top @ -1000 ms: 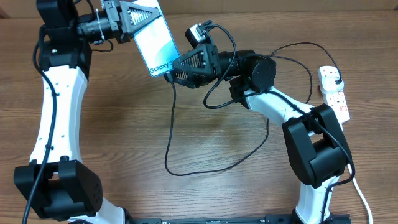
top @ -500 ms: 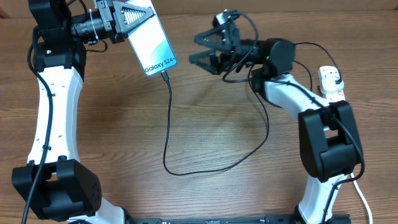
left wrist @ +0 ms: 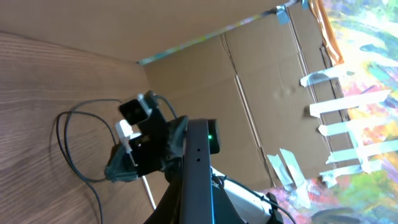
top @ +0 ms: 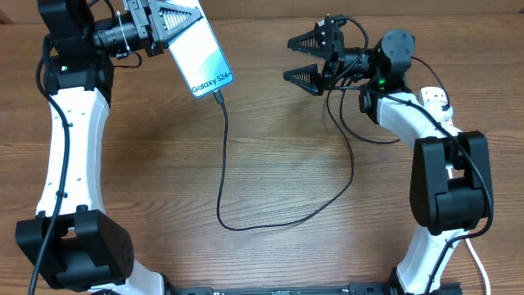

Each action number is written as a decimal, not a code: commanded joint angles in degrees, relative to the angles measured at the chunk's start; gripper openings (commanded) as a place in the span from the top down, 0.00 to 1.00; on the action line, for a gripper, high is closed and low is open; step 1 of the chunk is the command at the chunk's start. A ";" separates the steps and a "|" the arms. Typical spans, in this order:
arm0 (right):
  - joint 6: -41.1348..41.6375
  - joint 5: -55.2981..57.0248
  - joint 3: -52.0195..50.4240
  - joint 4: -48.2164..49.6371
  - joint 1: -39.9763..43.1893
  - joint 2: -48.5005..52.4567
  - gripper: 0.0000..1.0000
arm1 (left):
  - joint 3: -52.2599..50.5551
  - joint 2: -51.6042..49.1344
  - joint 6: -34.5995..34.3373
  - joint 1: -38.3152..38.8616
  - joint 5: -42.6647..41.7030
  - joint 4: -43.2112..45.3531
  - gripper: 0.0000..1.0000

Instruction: Plug charger to phone and switch on socket

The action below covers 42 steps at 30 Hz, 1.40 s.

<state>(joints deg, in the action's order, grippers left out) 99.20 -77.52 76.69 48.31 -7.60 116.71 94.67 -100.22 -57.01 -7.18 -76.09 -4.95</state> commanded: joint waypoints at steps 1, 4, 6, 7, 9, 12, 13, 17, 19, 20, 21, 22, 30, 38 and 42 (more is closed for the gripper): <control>-9.73 1.40 -0.57 -7.45 0.00 0.26 0.00 | 0.35 0.35 -1.33 0.07 0.50 0.24 0.96; -21.33 4.57 -0.57 -24.06 0.00 0.26 0.00 | 0.35 0.35 -1.33 0.07 0.70 0.24 0.96; -27.76 7.56 -0.55 -33.97 0.00 0.02 0.00 | 0.35 0.35 -1.29 0.07 0.72 0.24 0.96; -31.28 9.60 -0.55 -38.86 -0.15 -0.28 0.00 | 0.35 0.35 -1.27 0.07 0.70 0.24 0.96; -37.55 14.16 -0.55 -48.43 -0.26 -1.31 0.00 | 0.35 0.35 -1.25 0.07 0.79 0.26 0.96; -45.48 21.03 -0.55 -60.76 -0.26 -3.67 0.00 | 0.35 0.35 -1.22 0.07 1.36 0.26 0.96; -47.50 23.15 -0.55 -63.91 -0.24 -4.61 0.00 | 0.35 0.35 -1.18 0.07 1.42 0.26 0.96; -53.00 34.18 -0.55 -74.93 -0.15 -9.90 0.00 | 0.35 0.35 0.39 0.09 1.66 -1.05 0.96; -54.03 38.84 -0.55 -78.36 -0.15 -12.68 0.00 | 0.35 0.35 1.90 0.13 1.77 -2.93 0.96; -54.36 41.00 -0.55 -79.78 -0.15 -14.23 0.00 | 0.35 0.35 2.80 0.13 1.81 -4.11 0.96; -54.36 42.82 -0.55 -80.85 -0.15 -15.54 0.00 | 0.35 0.35 3.67 0.13 1.79 -5.18 0.96; -54.36 45.16 -0.55 -82.09 -0.15 -17.09 0.00 | 0.35 0.35 4.81 0.13 1.84 -6.49 0.96; -54.36 60.81 -0.55 -89.83 -0.15 -29.03 0.00 | 0.33 0.35 17.31 2.40 4.00 -19.61 0.96; -56.52 71.01 -0.55 -94.18 -0.15 -38.29 0.00 | 0.33 0.28 29.03 8.72 18.18 -37.38 0.96; -57.77 72.04 -0.55 -95.76 -0.15 -40.98 0.00 | 0.31 0.09 31.39 12.94 26.56 -42.69 0.96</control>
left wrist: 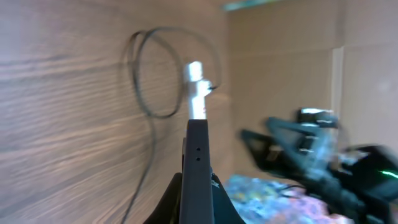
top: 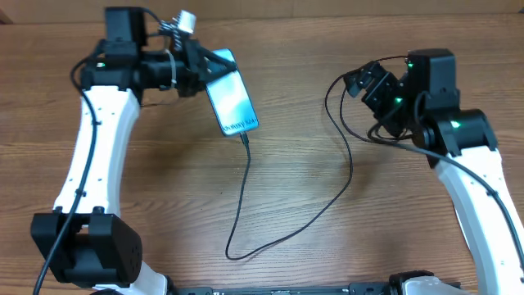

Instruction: Plug charger to phone and switch on socket

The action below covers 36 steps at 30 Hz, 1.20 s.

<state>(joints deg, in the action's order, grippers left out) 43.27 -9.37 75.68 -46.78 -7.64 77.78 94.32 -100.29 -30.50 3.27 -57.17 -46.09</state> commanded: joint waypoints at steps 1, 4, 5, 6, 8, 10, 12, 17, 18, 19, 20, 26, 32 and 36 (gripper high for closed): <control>-1.81 4.46 0.46 -1.11 -0.11 -2.34 0.01 | 0.66 0.11 4.87 3.61 9.68 -2.60 0.96; -1.81 5.46 0.46 -2.27 -0.11 -2.56 0.00 | 0.66 -0.48 5.31 6.88 13.51 -4.39 0.96; -1.81 5.46 0.46 -2.54 -0.11 -2.56 0.00 | 0.66 -0.74 5.29 7.80 14.32 -4.70 0.96; -1.81 5.46 0.46 -2.91 -0.11 -2.56 0.00 | 0.66 -1.40 5.29 9.01 15.50 -5.14 0.96; -1.81 5.46 0.46 -3.21 -0.11 -2.56 0.00 | 0.66 -2.67 5.27 10.91 16.92 -5.90 0.96; -1.81 5.46 0.46 -3.39 -0.11 -2.56 0.01 | 0.66 -4.44 5.27 12.72 17.16 -6.25 0.96; -1.81 5.44 0.46 -3.61 -0.11 -2.56 0.00 | 0.66 -6.75 5.22 14.43 17.11 -6.29 0.96; -3.34 5.51 0.46 -4.92 -0.11 -2.56 0.00 | 0.66 -11.76 5.20 16.57 16.74 -6.14 0.96; -3.32 5.51 0.46 -5.73 -0.11 -2.56 0.00 | 0.66 -13.09 5.22 16.70 16.76 -6.16 0.96; -3.32 5.53 0.46 -6.10 -0.11 -2.56 0.00 | 0.66 -13.70 5.22 16.70 16.72 -6.16 0.96; -3.30 5.51 0.46 -6.32 -0.11 -2.56 0.00 | 0.66 -14.21 5.22 16.70 16.72 -6.19 0.96; -3.30 5.44 0.46 -6.71 -0.11 -2.54 0.00 | 0.66 -17.38 5.27 17.25 19.91 -7.61 0.96; -3.30 5.44 0.46 -6.99 -0.11 -2.54 0.00 | 0.66 -20.00 5.84 17.81 21.99 -8.17 0.96; -3.30 5.44 0.46 -6.99 -0.11 -2.54 0.00 | 0.66 -20.79 5.90 17.84 23.21 -8.07 0.96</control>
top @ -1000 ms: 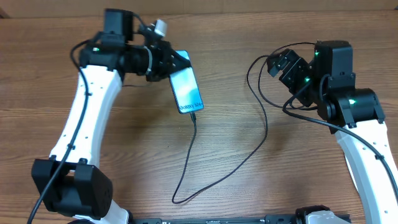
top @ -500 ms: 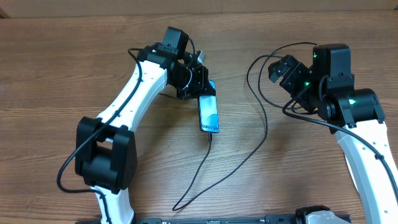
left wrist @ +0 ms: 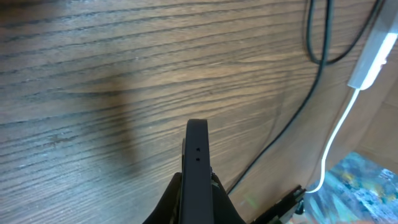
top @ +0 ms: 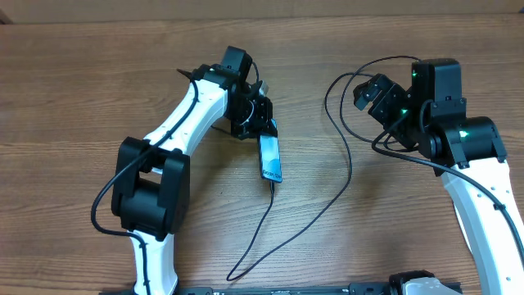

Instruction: Plug charger to phone and switch on socket

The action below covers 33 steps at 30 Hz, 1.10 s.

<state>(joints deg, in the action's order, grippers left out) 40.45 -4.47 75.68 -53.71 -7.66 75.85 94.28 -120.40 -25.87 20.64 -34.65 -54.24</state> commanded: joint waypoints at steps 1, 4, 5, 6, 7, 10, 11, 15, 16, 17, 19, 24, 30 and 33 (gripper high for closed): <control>-0.48 0.55 0.46 -0.07 -0.09 -0.61 0.00 | 0.70 -0.81 1.46 0.50 1.20 0.07 0.96; -0.46 0.55 0.46 -0.04 -0.09 -0.46 0.00 | 0.68 -1.09 1.51 0.79 2.58 0.04 0.96; -0.46 0.55 0.46 -0.04 -0.09 -0.37 0.00 | 0.70 -1.09 1.51 0.92 2.91 0.07 0.96; -0.46 0.52 0.46 -0.04 -0.09 -0.31 0.00 | 0.70 -1.09 1.51 1.07 3.30 0.07 0.96; -0.46 0.52 0.46 -0.04 -0.09 -0.31 0.00 | 0.68 -1.09 1.51 1.20 3.69 0.09 0.96; -0.46 0.50 0.46 -0.04 -0.09 -0.31 0.00 | 0.70 -1.09 1.51 1.75 5.18 0.04 0.96; -0.46 0.44 0.46 -0.04 -0.09 -0.31 0.00 | 0.68 -1.09 1.51 1.92 5.75 0.04 0.96; -0.44 0.35 0.46 -0.07 -0.09 -0.31 0.00 | 0.68 -1.09 1.46 3.02 7.91 0.07 0.96; -0.44 0.35 0.46 -0.15 -0.09 -0.31 0.00 | 0.68 -1.09 1.49 3.30 8.35 0.09 0.96; -0.44 0.35 0.46 -0.22 -0.09 -0.31 0.00 | 0.68 -1.09 1.49 3.43 8.70 0.11 0.96; -0.44 0.35 0.46 -0.39 -0.09 -0.31 0.00 | 0.68 -1.09 1.46 3.74 9.86 0.09 0.96; -0.44 0.35 0.46 -0.44 -0.09 -0.31 0.00 | 0.68 -1.09 1.42 3.91 12.22 0.24 0.96; -0.46 0.37 0.46 -0.44 -0.09 -0.31 0.00 | 0.68 -1.09 -0.52 3.76 12.37 2.54 0.96; -0.46 0.39 0.46 -0.44 -0.09 -0.31 0.00 | 0.70 -1.09 -1.64 3.76 12.37 3.69 0.96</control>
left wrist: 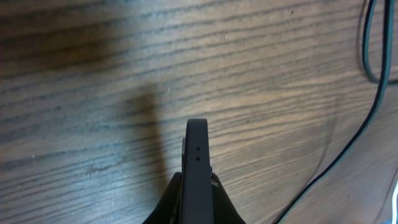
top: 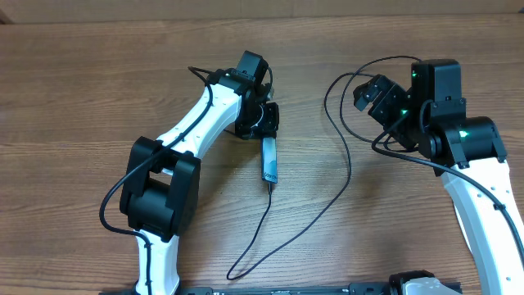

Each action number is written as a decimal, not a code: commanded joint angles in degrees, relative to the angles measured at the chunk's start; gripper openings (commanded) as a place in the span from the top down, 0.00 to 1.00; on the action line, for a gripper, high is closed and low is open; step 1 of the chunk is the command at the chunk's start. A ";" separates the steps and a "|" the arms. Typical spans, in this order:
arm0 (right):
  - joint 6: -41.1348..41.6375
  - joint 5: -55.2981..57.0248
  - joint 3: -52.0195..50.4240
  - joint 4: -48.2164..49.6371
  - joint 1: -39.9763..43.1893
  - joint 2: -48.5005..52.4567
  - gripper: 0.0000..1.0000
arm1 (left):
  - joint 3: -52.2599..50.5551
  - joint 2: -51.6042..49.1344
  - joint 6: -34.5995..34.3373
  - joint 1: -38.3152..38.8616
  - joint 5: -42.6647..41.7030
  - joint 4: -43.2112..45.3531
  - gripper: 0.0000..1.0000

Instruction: Plug charger to phone and switch on socket

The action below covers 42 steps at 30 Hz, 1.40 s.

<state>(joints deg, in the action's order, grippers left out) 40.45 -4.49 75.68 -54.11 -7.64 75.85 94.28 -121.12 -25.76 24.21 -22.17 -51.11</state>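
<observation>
The dark phone (top: 268, 161) stands on its edge in the middle of the table, seen as a thin strip in the overhead view. My left gripper (top: 264, 129) is shut on its far end. In the left wrist view the phone's edge (left wrist: 197, 146) rises between the fingers of that gripper (left wrist: 197, 190), over the wood. The black charger cable (top: 327, 201) is plugged into the phone's near end, loops toward the front and runs back to the right. My right gripper (top: 370, 88) hangs beside the cable's far loops; its jaws are unclear. The socket is hidden.
The cable's far loops (top: 344, 98) lie around the right arm (top: 458, 139) at the back right. A stretch of cable (left wrist: 373, 68) also crosses the right side of the left wrist view. Bare wooden table (top: 98, 188) lies to the left and front.
My left gripper has shifted slightly right with the phone, which now looks thinner and more upright on its edge from overhead. The right arm has not moved.
First my left gripper held the phone high at the back left, screen up, cable plugged in, with my right gripper open at the back. Then the phone was nearer the middle and the right arm had swung right. Later the phone was low at the table's middle, where it remains.
</observation>
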 commanded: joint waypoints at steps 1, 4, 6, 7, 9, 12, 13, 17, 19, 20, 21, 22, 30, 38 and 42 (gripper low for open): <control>-0.46 0.42 0.46 -0.02 -0.11 -0.31 0.00 | 0.70 -0.37 -1.73 0.22 -0.11 0.79 0.96; -0.46 0.42 0.46 0.13 -0.11 -0.31 0.00 | 0.68 -0.37 -1.73 0.46 -0.11 0.94 0.96; -0.46 0.42 0.46 0.33 -0.11 -0.31 0.00 | 0.68 -0.39 -1.75 0.50 -0.11 0.94 0.96; -0.44 0.42 0.46 0.44 -0.11 -0.31 0.00 | 0.68 -0.39 -1.81 0.50 -0.11 0.96 0.96; -0.44 0.39 0.46 0.59 -0.11 -0.31 0.00 | 0.70 -0.39 -2.14 0.55 -0.11 1.01 0.96; -0.46 0.39 0.46 0.61 -0.11 -0.31 0.00 | 0.68 -0.39 -2.14 0.57 0.13 1.01 0.96; -0.46 0.39 0.46 0.61 -0.11 -0.31 0.00 | 0.68 -0.39 -2.12 0.57 0.17 0.98 0.96; -0.46 0.39 0.46 0.61 -0.11 -0.31 0.00 | 0.68 -0.39 -2.16 0.57 0.48 1.14 0.96; -0.46 0.39 0.46 0.63 -0.11 -0.31 0.00 | 0.68 -0.39 -2.78 0.57 1.62 1.36 0.96; -0.46 0.39 0.46 0.63 -0.11 -0.31 0.00 | 0.68 -0.39 -3.28 0.57 2.47 1.51 0.96; -0.46 0.39 0.46 0.63 -0.11 -0.31 0.00 | 0.68 -0.39 -3.56 0.57 2.95 1.64 0.96; -0.46 0.39 0.46 0.63 -0.11 -0.31 0.00 | 0.68 -0.39 -3.67 0.57 3.10 1.75 0.96; -0.44 0.39 0.46 0.87 -0.11 -0.31 0.00 | 0.68 -0.39 -3.69 0.61 3.06 1.77 0.96; -0.44 0.42 0.46 0.90 -0.11 -0.28 0.00 | 0.68 -0.39 -3.67 0.61 3.08 1.77 0.96; -0.46 0.42 0.46 0.87 -0.11 -0.17 0.00 | 0.68 -0.39 -3.67 0.61 3.08 1.75 0.96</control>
<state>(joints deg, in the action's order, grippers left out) 40.45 -4.47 75.68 -53.56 -7.66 75.85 94.28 -121.12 -28.56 24.32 -19.00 -49.52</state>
